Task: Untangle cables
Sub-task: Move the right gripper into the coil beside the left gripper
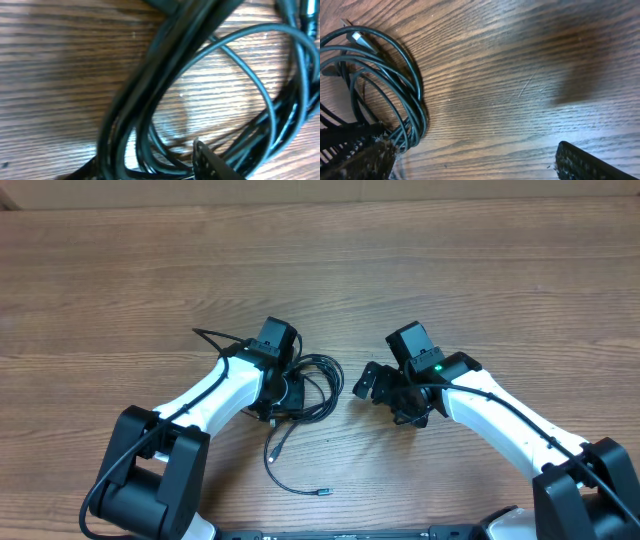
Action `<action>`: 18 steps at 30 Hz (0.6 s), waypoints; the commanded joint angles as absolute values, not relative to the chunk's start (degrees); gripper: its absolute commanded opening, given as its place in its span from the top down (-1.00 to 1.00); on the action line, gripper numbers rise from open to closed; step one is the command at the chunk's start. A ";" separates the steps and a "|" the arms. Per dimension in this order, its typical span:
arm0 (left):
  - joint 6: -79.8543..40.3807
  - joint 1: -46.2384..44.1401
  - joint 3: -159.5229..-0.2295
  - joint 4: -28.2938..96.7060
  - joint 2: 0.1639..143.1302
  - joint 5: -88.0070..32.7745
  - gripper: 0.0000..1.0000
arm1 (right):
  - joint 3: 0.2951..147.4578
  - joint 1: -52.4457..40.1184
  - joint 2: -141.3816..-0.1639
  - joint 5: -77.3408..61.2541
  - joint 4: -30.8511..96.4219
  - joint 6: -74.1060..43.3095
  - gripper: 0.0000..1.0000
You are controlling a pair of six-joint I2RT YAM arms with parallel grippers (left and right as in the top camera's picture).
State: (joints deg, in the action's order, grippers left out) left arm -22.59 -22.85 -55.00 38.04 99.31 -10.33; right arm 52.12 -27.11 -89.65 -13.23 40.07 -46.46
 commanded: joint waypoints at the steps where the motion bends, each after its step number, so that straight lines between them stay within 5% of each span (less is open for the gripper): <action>1: -24.23 -22.50 -55.66 37.34 98.24 -13.15 0.04 | 51.70 -27.42 -89.60 -11.66 39.97 -44.40 -1.00; 5: -24.45 -22.50 -55.66 36.32 98.24 -11.53 0.16 | 51.70 -27.42 -89.60 -11.11 39.09 -44.47 -1.00; 10: -24.45 -22.33 -55.90 34.39 98.24 -10.55 0.92 | 51.70 -27.42 -89.60 -11.35 36.93 -44.47 -0.96; 18: -16.29 -16.99 -60.31 35.31 98.24 -27.70 0.92 | 52.14 -26.83 -89.60 -26.57 28.38 -35.48 -0.79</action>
State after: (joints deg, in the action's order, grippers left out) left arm -22.00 -19.94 -56.97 35.14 99.31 -15.97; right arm 52.12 -26.98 -89.65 -18.02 30.09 -40.58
